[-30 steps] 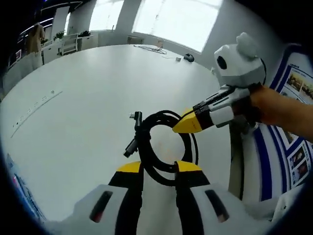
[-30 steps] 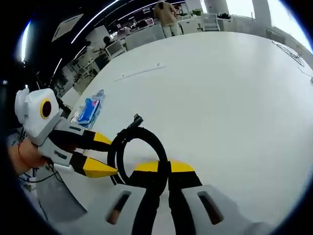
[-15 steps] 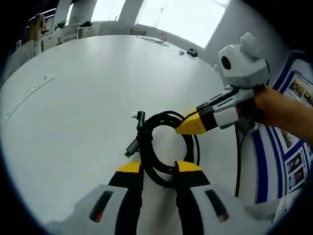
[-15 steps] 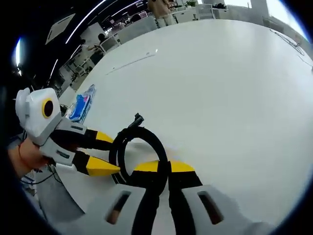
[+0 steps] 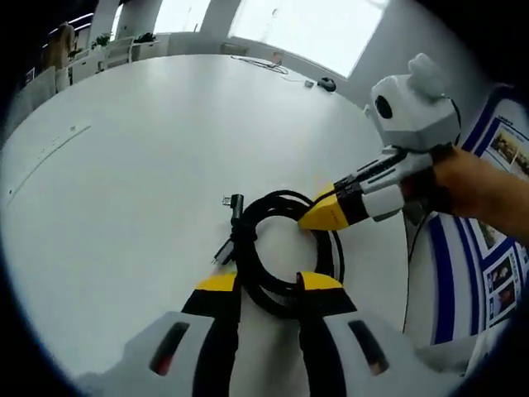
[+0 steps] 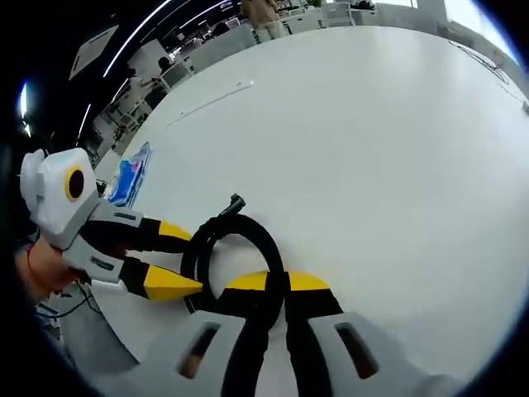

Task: Arrange the tabletop items into an orderly group along one side of the table until the central work area is clear of visible clutter.

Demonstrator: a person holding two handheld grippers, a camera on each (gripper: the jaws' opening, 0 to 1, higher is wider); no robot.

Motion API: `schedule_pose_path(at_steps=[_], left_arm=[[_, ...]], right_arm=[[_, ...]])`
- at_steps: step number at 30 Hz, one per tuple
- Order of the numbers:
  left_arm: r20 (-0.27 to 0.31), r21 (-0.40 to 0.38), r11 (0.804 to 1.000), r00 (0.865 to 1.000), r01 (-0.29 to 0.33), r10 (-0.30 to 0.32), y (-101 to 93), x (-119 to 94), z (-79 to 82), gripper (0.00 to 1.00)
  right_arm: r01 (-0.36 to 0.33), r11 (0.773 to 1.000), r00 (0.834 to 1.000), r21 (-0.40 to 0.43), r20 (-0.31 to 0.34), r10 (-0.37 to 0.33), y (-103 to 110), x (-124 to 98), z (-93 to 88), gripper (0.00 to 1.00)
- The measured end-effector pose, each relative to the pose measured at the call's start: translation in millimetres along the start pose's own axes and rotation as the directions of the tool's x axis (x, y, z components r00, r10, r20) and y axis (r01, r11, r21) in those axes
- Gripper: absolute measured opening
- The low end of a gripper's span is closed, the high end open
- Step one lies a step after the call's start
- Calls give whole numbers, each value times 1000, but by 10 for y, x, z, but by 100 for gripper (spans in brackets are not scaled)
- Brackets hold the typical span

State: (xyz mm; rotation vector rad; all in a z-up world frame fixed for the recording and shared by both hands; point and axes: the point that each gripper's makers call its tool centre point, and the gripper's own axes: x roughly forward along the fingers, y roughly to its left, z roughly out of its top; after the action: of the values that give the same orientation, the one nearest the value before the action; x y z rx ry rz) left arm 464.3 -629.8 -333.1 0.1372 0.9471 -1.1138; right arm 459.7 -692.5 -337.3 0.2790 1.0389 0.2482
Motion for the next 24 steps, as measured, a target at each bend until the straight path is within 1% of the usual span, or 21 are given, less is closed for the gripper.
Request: schedule_pose_path(at_steps=[6,14,18,24], left_arm=[[-3,-4,1000,1000,-2,2,3,8,-15,26],[-1,-5,1000,1000,-2,2,9,0,-18,26],[4,-6,1000,1000,-4,4,8,-14,-3,28],[7,-3,1000,1000,-7,7,10,-50,1,30]], right_arm=[[16,1000,1000,9,2,-16,-25,30,-20,4],[18,1000,1000,4,11,-18,-11,34,-19,5],[15,1000,1000,2,12,-15,-3,30,-18,7],[18,1000,999,-3,35,-18,-1,-29,28,10]])
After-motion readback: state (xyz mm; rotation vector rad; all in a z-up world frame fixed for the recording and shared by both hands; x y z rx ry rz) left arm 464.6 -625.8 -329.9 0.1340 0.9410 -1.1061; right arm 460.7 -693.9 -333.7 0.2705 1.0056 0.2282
